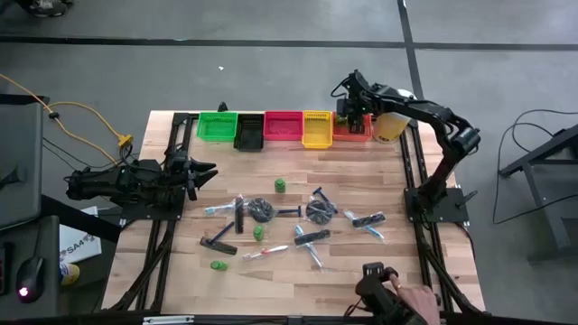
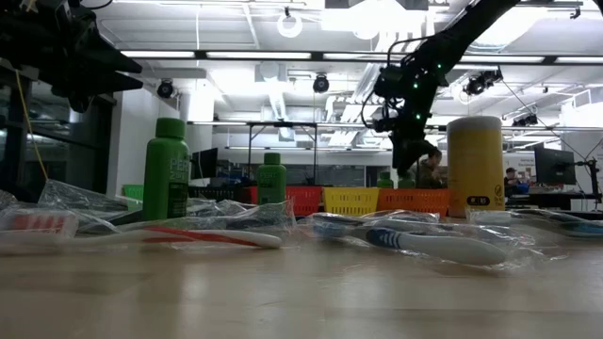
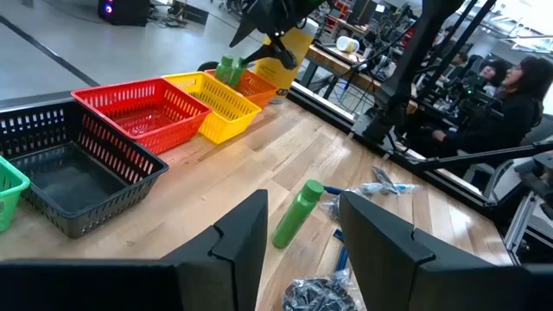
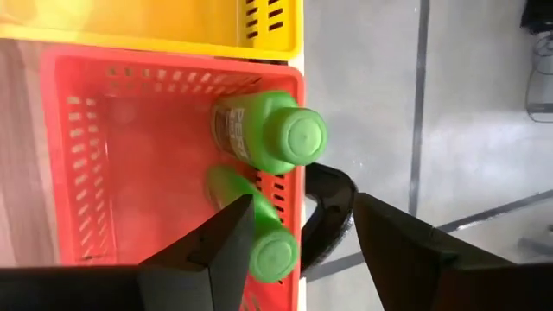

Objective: Pick & Place Travel size toiletries
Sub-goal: Put the green shampoo bottle into the orange basket

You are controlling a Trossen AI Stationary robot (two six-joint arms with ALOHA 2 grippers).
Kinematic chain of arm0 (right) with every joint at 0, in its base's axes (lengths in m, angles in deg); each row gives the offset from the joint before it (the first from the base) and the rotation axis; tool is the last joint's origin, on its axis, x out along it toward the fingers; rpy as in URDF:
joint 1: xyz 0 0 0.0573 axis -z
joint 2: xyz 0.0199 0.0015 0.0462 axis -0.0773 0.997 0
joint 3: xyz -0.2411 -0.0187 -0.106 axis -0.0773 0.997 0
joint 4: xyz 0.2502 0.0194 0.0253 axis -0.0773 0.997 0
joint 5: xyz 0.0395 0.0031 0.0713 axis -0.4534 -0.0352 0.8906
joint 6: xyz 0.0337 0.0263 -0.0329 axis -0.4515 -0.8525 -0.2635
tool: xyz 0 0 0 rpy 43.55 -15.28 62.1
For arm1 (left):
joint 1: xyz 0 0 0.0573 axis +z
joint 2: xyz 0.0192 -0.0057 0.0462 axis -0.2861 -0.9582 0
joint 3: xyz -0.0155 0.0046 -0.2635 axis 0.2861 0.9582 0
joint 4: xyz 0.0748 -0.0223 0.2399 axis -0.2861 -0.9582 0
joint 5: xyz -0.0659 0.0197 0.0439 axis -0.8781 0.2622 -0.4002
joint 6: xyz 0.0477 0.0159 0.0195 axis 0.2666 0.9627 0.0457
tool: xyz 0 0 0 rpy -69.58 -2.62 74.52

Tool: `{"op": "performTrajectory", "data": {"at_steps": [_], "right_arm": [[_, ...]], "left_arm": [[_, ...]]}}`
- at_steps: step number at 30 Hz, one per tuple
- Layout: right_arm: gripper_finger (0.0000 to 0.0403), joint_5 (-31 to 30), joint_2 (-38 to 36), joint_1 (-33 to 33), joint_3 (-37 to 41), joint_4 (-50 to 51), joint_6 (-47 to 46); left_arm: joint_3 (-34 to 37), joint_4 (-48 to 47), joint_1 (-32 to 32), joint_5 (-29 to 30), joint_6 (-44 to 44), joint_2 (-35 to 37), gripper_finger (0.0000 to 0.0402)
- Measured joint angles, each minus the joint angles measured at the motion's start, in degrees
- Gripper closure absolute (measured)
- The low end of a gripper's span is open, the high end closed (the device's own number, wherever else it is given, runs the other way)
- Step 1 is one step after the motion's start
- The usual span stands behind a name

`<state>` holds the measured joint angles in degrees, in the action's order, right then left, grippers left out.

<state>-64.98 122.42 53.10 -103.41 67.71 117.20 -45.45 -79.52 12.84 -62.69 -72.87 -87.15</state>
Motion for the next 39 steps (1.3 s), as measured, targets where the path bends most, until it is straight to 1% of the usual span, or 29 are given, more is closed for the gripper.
{"op": "performTrajectory", "data": {"at_steps": [5,15,21,27,30,36,39], "right_arm": [[0.0211,-1.3,-1.77,-1.01,0.0,0.04,-0.52],[0.0211,-1.25,-7.15,-4.11,0.0,1.89,-6.49],[0.0211,-1.18,-9.89,-8.61,0.0,4.76,-10.82],[0.0211,-0.93,-11.42,-15.02,0.0,10.11,-16.81],[0.0211,1.89,-11.94,-18.67,0.0,11.44,-19.99],[0.0211,11.96,-11.97,-25.5,0.02,12.36,-24.99],[0.0211,17.34,-11.97,-28.89,1.37,6.72,-27.9]], "left_arm": [[0.0,0.0,0.01,0.0,0.01,0.01,0.0254],[0.0,0.0,0.01,0.0,0.01,-0.01,0.0254],[0.0,-0.02,-0.01,0.0,0.01,0.01,0.0254],[0.0,0.0,0.01,0.0,0.0,0.0,0.0254],[0.0,-0.02,-0.01,0.0,0.01,0.0,0.0254],[0.0,0.0,0.01,0.0,0.0,0.0,0.0254],[0.0,-0.01,0.0,0.0,0.01,0.0,0.0254]]}}
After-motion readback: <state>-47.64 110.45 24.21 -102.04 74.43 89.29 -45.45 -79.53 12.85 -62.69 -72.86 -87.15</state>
